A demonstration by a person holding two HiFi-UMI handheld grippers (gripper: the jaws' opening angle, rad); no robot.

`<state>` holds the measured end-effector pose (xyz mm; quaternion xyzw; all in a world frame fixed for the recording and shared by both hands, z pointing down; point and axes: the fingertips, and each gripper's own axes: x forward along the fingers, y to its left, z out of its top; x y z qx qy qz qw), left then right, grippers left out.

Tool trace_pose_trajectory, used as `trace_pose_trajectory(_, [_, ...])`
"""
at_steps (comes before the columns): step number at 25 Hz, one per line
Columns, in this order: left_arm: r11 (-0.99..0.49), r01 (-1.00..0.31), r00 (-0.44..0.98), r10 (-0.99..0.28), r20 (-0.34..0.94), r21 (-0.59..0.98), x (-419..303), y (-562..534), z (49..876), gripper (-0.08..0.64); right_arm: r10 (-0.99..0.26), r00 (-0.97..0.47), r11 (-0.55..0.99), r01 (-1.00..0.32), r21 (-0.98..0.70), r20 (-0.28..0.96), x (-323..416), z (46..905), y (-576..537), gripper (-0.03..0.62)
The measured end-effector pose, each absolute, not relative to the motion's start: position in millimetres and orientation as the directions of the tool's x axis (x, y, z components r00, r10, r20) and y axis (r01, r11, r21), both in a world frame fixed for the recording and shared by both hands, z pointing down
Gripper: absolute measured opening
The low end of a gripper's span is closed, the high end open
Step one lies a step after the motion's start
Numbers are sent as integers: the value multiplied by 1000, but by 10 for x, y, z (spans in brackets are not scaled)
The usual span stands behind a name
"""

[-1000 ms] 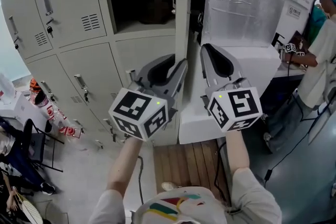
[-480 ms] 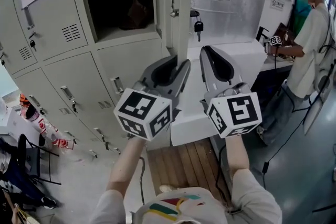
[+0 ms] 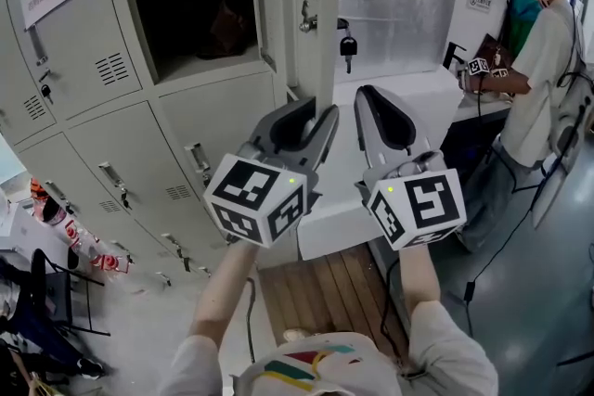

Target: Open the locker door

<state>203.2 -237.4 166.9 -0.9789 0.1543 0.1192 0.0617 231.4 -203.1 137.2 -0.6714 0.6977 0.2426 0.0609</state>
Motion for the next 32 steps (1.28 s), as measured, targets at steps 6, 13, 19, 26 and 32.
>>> trace_pose_trajectory(6, [-949,-303,928,-274,-252,-86,2072,-2401,1680,94,-905,-80,-18,-974,225,-417,2346,1386,-2035,20])
trace_pose_trajectory(13, [-952,-296,926,-267,-268,-73,2062,-2396,1659,94,-897,-79,-17,-977,213,-436,2334,1352,-1949,20])
trace_pose_trajectory(19, [-969,-234,942,-206,-265,-77,2052,-2259,1636,188,-893,-93,-9,-975,224,-441,2260,1323,-1908,20])
trace_pose_trajectory(26, [-955,-280,924,-241,-296,-95,1838,-2238,1511,204,-880,-126,7,-968,252,-458,2075,1209,-1881,20])
trace_pose_trajectory(32, [-925,-369,883,-319,-345,-87,1451,-2324,1340,204,-854,-182,42,-958,284,-487,1800,1038,-1895,20])
